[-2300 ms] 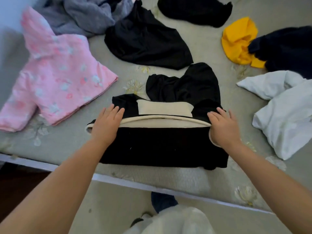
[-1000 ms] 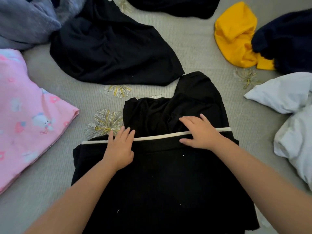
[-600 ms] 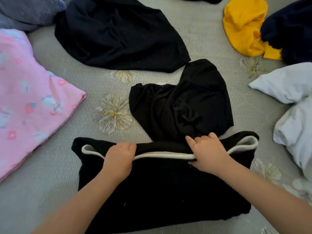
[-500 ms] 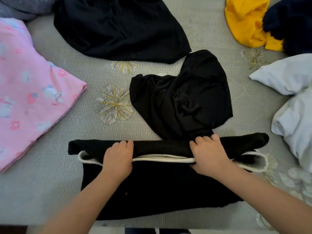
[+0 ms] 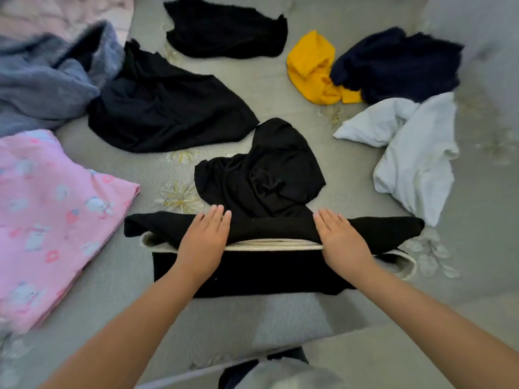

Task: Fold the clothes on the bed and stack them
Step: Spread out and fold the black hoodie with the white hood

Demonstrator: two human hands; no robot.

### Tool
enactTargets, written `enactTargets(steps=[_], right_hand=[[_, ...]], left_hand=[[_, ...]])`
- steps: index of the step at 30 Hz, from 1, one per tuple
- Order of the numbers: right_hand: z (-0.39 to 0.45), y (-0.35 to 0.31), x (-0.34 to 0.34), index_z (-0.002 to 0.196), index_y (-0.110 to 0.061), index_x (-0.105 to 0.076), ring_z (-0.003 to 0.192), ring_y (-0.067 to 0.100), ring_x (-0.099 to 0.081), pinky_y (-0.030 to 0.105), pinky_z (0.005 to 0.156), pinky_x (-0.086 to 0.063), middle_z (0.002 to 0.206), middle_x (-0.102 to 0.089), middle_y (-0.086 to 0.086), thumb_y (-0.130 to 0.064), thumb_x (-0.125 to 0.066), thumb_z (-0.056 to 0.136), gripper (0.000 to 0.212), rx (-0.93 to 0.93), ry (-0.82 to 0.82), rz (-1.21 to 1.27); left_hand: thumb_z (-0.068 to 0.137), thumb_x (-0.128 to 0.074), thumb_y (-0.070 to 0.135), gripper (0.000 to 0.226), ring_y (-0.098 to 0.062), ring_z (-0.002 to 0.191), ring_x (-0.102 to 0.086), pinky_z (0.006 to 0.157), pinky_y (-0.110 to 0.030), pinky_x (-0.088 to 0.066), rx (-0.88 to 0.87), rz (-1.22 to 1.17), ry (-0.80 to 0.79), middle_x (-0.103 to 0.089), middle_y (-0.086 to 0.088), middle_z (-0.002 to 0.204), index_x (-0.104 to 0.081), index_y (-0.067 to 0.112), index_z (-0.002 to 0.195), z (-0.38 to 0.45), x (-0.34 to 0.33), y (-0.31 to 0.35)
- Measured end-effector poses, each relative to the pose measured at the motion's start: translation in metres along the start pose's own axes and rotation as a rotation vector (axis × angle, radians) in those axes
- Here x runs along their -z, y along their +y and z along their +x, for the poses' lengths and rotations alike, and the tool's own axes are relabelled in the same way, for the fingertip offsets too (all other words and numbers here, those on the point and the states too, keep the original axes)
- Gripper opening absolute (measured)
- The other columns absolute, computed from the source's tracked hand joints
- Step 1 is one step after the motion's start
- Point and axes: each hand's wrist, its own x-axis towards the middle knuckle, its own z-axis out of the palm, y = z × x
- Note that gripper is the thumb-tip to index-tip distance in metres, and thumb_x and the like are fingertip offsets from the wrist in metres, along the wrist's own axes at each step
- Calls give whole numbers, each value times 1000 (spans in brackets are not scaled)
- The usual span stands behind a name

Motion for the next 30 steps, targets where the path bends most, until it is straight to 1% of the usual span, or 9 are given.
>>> enactTargets(steps=[2, 5, 7, 9, 10, 11, 13, 22, 30], right_hand=[[-35, 12, 20, 145, -1, 2, 143, 23, -5, 32, 115, -1, 154, -1, 16, -8, -29, 95, 59, -96, 54, 16], [-93, 33, 47, 142, 7, -9, 141, 32, -14, 38, 115, -8, 151, -9, 24, -3, -42, 91, 62, -265, 193, 89], [-132, 52, 63, 138, 11, -21, 136, 41, -23, 45, 114, -14, 145, -19, 30, 4, -50, 85, 61, -407, 301, 136], [-174, 73, 77, 131, 16, -33, 127, 47, -36, 52, 108, -26, 136, -35, 36, 9, -59, 77, 60, -551, 426, 120], [-196, 84, 82, 129, 17, -36, 125, 47, -39, 52, 106, -29, 133, -38, 36, 9, -60, 75, 60, -608, 479, 108], [-218, 94, 87, 133, 15, -30, 130, 43, -35, 47, 109, -25, 138, -33, 34, 6, -56, 80, 60, -668, 501, 90], [-264, 115, 90, 142, 6, -12, 141, 30, -16, 36, 115, -9, 150, -15, 23, -3, -38, 90, 59, -780, 510, 57], [-454, 209, 36, 144, 0, -7, 142, 23, -10, 30, 114, 0, 153, -9, 16, -6, -34, 93, 58, -1203, 519, 53], [-595, 346, -22, 145, -1, 0, 143, 24, -3, 32, 115, 2, 154, -1, 15, -3, -29, 94, 59, -1319, 427, 87]], left_hand=[[47, -72, -17, 51, -42, 88, -65, 67, -54, -51, -93, 30, 75, -66, -30, 97, -64, -14, 97, 16, 36, 15], [67, -51, -9, 33, -38, 90, -66, 69, -50, -53, -248, 78, 196, -67, -27, 97, -66, -11, 97, 45, 90, 47], [67, -60, -8, 34, -39, 94, -64, 73, -50, -52, -333, 96, 271, -66, -28, 101, -64, -12, 100, 67, 127, 78], [76, -61, -5, 48, -40, 117, -51, 96, -47, -42, -416, 82, 308, -50, -33, 125, -48, -15, 121, 88, 155, 118], [87, -48, 0, 53, -37, 133, -32, 110, -42, -25, -467, 107, 301, -31, -31, 141, -29, -12, 135, 98, 166, 138], [94, -34, 5, 54, -32, 140, -14, 115, -37, -8, -515, 131, 276, -14, -24, 150, -11, -6, 142, 105, 178, 159], [96, -26, 8, 56, -27, 142, 1, 114, -35, 3, -575, 139, 272, 0, -17, 154, 2, 1, 144, 117, 201, 205], [96, -23, 7, 56, -26, 142, 4, 113, -34, 6, -948, 158, 400, 3, -16, 154, 4, 2, 144, 118, 264, 448], [94, -28, 4, 61, -23, 142, 6, 114, -32, 4, -1066, 142, 349, 7, -14, 154, 7, 3, 144, 127, 287, 678]])
